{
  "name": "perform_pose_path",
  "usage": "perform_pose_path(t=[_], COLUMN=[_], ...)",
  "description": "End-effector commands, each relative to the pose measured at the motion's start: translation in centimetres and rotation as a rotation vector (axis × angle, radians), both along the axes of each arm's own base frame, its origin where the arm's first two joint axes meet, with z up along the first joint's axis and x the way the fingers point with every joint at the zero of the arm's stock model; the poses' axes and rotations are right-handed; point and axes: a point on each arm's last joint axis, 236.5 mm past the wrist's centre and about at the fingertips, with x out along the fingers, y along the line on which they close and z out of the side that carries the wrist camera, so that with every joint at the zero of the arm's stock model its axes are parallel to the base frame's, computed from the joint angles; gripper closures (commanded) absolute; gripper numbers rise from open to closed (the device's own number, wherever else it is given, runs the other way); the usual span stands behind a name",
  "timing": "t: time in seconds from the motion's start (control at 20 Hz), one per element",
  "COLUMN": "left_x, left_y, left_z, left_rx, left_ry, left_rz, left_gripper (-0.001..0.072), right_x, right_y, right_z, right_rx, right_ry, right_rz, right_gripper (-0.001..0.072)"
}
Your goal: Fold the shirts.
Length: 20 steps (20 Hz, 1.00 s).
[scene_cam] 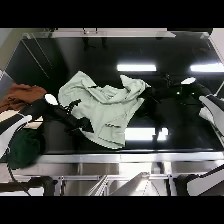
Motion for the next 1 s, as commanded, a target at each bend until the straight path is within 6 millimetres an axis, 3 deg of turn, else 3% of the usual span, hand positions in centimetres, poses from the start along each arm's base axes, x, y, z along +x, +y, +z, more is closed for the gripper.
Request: perform_pose_path(t=[0.0,0.05,0.1,0.15,0.2,0.35,0.45,0.5,0.55,0.65,0.7,0.8,0.85,0.95], left_x=[4.8,5.0,5.1,5.1,5.4,7.1,9.3,10.7,11.9,12.3,11.5,8.0,5.1,-1.0], left_y=[0.6,0.4,0.2,0.0,-0.1,-0.2,-1.2,-2.3,-3.5,-4.7,-4.6,-4.0,-3.6,-1.8], left_z=[-2.0,-2.2,-2.5,-2.7,-2.8,-0.4,4.4,8.1,13.3,25.2,31.0,43.0,49.0,58.5], left_rx=[0.065,0.060,0.055,0.047,0.040,0.004,-0.086,-0.178,-0.297,-0.508,-0.577,-0.657,-0.676,-0.635], left_ry=[-0.165,-0.144,-0.119,-0.094,-0.086,-0.106,-0.206,-0.285,-0.383,-0.597,-0.718,-1.029,-1.218,-1.575], left_rz=[0.078,0.065,0.050,0.029,0.021,-0.001,0.013,0.027,0.039,0.020,-0.001,-0.060,-0.087,-0.085], left_gripper=[0.0016,0.0103,0.0338,0.0630,0.0687,0.0687,0.0687,0.0687,0.0687,0.0688,0.0688,0.0688,0.0688,0.0686], right_x=[1.1,1.1,1.0,0.7,0.6,-0.2,-1.2,-1.5,-1.8,-3.2,-4.2,-7.0,-8.4,-12.8], right_y=[1.8,2.1,2.3,2.8,2.9,3.5,3.7,3.5,3.3,3.4,3.5,3.4,2.9,0.4], right_z=[-0.7,-1.1,-1.5,-1.6,-1.6,0.7,3.9,6.2,8.9,16.8,21.9,32.6,37.9,48.7], right_rx=[0.024,0.032,0.041,0.056,0.062,0.098,0.136,0.151,0.161,0.191,0.197,0.150,0.110,0.004], right_ry=[-0.008,0.003,0.016,0.029,0.033,-0.006,-0.032,-0.065,-0.110,-0.278,-0.405,-0.724,-0.891,-1.253], right_rz=[-0.023,-0.024,-0.024,-0.017,-0.014,0.071,0.131,0.151,0.165,0.219,0.234,0.224,0.156,-0.051], right_gripper=[0.0014,0.0019,0.0046,0.0379,0.0661,0.0692,0.0693,0.0693,0.0693,0.0693,0.0693,0.0692,0.0692,0.0692])
